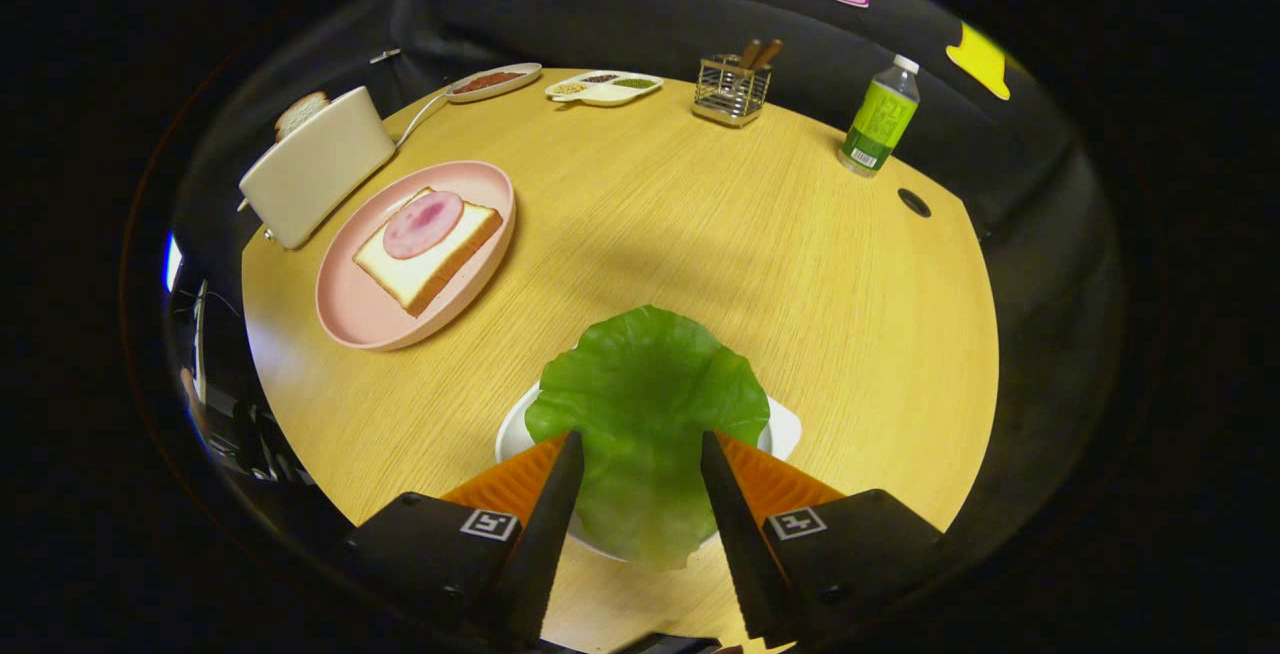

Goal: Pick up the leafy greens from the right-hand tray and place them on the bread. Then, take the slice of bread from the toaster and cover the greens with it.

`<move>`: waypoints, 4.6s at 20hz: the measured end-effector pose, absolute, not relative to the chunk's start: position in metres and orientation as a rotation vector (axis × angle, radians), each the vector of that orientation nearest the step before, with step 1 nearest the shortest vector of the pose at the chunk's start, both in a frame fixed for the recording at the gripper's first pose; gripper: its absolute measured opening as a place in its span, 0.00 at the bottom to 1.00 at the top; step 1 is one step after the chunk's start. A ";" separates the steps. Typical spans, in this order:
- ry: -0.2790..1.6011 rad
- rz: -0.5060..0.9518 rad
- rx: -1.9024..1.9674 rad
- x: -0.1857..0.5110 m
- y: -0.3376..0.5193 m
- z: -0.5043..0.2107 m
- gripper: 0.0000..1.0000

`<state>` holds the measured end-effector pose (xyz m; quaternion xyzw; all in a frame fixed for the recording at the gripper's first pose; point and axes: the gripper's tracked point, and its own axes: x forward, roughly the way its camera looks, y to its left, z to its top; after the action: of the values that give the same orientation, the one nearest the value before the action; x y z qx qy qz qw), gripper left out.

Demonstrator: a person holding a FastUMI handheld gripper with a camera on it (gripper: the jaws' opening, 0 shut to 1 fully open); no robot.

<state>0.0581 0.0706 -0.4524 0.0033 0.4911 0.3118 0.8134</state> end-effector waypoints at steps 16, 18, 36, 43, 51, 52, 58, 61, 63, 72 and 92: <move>0.938 0.604 0.037 0.068 0.062 -0.402 0.07; 0.904 0.602 0.059 0.070 0.066 -0.378 0.07; 0.816 0.757 0.156 0.055 0.230 -0.252 0.07; 0.856 0.756 0.172 0.066 0.256 -0.261 0.07; 0.817 0.668 0.127 0.090 0.255 -0.272 0.64; 0.794 0.667 0.148 0.090 0.256 -0.263 0.72; 0.410 0.685 0.122 0.080 0.246 -0.154 0.88; 0.240 0.695 0.060 0.058 0.246 -0.090 0.88; 0.145 0.694 0.060 0.044 0.252 -0.045 0.90; -0.124 0.749 0.132 0.021 0.296 0.125 0.92; 0.695 0.679 0.226 0.094 0.533 -0.096 0.81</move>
<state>0.0940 0.5334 -0.0961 0.1083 0.3331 0.3255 0.8783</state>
